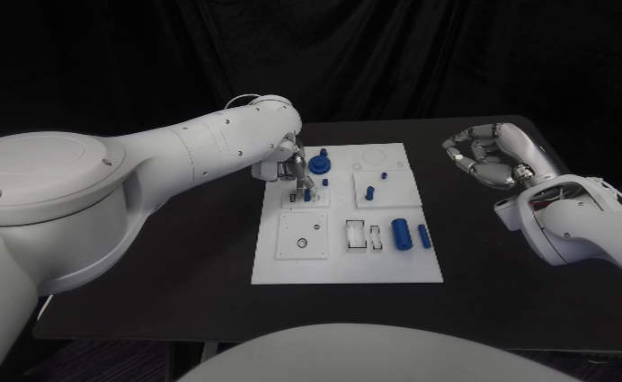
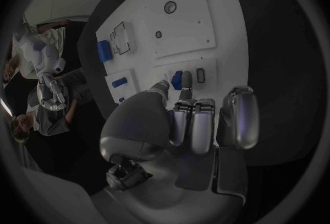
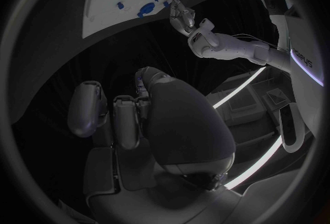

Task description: Assemble the parts on the task board

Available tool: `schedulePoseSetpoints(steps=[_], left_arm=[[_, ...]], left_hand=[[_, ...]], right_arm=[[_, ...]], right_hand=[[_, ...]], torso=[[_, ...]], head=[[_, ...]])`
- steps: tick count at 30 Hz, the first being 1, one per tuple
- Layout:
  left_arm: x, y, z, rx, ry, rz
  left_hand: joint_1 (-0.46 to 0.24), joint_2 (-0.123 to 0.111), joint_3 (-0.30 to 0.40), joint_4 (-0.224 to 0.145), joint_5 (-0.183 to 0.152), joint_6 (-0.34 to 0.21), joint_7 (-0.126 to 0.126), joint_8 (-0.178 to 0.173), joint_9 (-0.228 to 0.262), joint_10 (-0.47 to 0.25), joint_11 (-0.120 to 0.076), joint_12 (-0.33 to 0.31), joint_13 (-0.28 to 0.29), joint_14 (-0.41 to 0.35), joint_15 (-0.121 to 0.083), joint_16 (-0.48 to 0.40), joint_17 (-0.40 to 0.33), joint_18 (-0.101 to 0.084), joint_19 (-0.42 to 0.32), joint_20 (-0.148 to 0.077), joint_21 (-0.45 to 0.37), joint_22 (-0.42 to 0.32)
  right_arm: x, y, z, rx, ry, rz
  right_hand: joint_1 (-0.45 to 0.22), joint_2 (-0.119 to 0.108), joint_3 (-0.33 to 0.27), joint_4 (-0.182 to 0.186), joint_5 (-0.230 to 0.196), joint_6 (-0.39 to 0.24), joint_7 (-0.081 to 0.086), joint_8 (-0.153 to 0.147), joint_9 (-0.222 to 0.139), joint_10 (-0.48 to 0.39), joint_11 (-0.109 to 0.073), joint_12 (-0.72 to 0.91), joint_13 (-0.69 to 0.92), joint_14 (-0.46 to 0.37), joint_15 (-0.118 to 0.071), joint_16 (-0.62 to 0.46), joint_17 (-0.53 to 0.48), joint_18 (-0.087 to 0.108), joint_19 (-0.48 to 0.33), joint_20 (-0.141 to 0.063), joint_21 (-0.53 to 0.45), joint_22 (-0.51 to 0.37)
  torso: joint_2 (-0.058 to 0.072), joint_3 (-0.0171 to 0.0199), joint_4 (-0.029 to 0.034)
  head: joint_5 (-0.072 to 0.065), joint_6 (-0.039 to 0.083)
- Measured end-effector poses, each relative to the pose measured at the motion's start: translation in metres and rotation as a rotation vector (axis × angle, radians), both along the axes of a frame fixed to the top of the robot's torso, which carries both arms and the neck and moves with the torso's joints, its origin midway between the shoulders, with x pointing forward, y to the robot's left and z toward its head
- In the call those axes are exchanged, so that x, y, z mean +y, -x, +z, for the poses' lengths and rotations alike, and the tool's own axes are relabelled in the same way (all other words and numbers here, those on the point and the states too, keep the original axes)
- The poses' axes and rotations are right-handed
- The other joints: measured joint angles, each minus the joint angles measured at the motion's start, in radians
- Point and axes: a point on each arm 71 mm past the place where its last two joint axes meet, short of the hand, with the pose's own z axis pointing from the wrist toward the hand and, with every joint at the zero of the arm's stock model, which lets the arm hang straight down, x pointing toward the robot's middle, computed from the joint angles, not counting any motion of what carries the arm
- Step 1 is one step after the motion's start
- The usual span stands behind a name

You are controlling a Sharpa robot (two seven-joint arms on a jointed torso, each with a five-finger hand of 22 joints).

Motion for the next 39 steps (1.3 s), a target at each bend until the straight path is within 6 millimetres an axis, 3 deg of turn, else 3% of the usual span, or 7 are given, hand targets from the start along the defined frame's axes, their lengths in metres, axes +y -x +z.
schedulePoseSetpoints(steps=[7, 12, 32, 36, 39], left_arm=[[-0.0001, -0.0008, -0.0003, -0.013, 0.01, 0.008], [-0.0002, -0.0011, -0.0015, -0.018, 0.015, 0.014], [0.0001, -0.0002, -0.0077, -0.028, 0.028, 0.029], [0.0, 0.0, -0.0081, -0.028, 0.029, 0.03], [-0.0001, 0.0002, -0.0085, -0.028, 0.029, 0.03]], left_hand=[[0.014, 0.004, 0.018, -0.018, 0.094, -0.025, 0.0, 0.008, 0.049, 0.0, 0.0, 0.0, 0.0, 0.0, 0.0, 0.0, 0.0, 0.0, -0.004, 0.004, -0.014, 0.0], [0.024, 0.003, 0.028, -0.024, 0.108, -0.036, 0.0, 0.008, 0.06, 0.0, 0.0, 0.0, 0.0, 0.0, 0.0, 0.0, 0.0, 0.0, -0.007, 0.007, -0.015, 0.0], [0.038, -0.001, 0.066, -0.035, 0.109, -0.046, 0.003, 0.011, 0.083, 0.0, 0.0, 0.0, 0.0, 0.0, 0.0, 0.0, 0.0, 0.0, -0.014, 0.007, -0.025, 0.0], [0.038, -0.001, 0.078, -0.031, 0.078, -0.046, 0.003, 0.012, 0.093, -0.004, 0.004, 0.0, 0.0, 0.0, 0.0, 0.0, 0.0, 0.0, -0.018, 0.01, -0.03, 0.0], [0.038, -0.001, 0.08, -0.033, 0.074, -0.046, 0.003, 0.011, 0.094, -0.004, 0.004, 0.0, 0.0, 0.0, 0.0, 0.0, 0.0, 0.0, -0.018, 0.01, -0.03, 0.0]], right_arm=[[0.0002, 0.0001, 0.0, 0.001, 0.0, 0.0], [0.0005, 0.0002, 0.0, 0.002, -0.001, 0.001], [-0.0003, 0.0008, 0.0, 0.006, -0.001, -0.003], [-0.0003, 0.0008, -0.0001, 0.007, -0.001, -0.003], [-0.0004, 0.0007, -0.0002, 0.008, -0.001, -0.003]], right_hand=[[0.0, 0.0, 0.003, 0.003, 0.0, 0.0, 0.0, 0.0, 0.0, 0.0, 0.0, 0.0, 0.0, 0.0, 0.0, 0.0, 0.0, 0.0, 0.0, 0.0, 0.0, 0.0], [0.0, 0.0, 0.003, 0.003, 0.0, 0.0, 0.0, 0.0, 0.0, 0.0, 0.0, 0.0, 0.0, 0.0, 0.0, 0.0, 0.0, 0.0, 0.0, 0.0, 0.0, 0.0], [-0.004, -0.004, 0.003, 0.003, 0.0, 0.0, 0.0, 0.0, -0.001, 0.0, 0.0, 0.0, 0.0, 0.0, 0.0, 0.0, 0.0, 0.0, 0.0, 0.0, 0.0, 0.0], [-0.004, -0.004, 0.003, 0.003, 0.0, 0.0, 0.0, 0.0, -0.001, 0.0, 0.0, 0.0, 0.0, 0.0, 0.0, 0.0, 0.0, 0.0, 0.0, 0.0, 0.0, 0.0], [-0.004, -0.004, 0.003, 0.003, 0.0, 0.0, 0.0, 0.0, -0.001, 0.0, 0.0, 0.0, 0.0, 0.0, 0.0, 0.0, 0.0, 0.0, 0.0, 0.0, 0.0, 0.0]], torso=[[0.0, 0.0001, 0.0003], [0.0, 0.0001, 0.0003], [0.0, 0.0001, 0.0001], [0.0, 0.0001, 0.0001], [0.0, 0.0001, 0.0001]], head=[[-0.001, 0.0], [0.0, 0.0], [0.001, 0.0], [0.001, 0.0], [0.001, 0.0]])
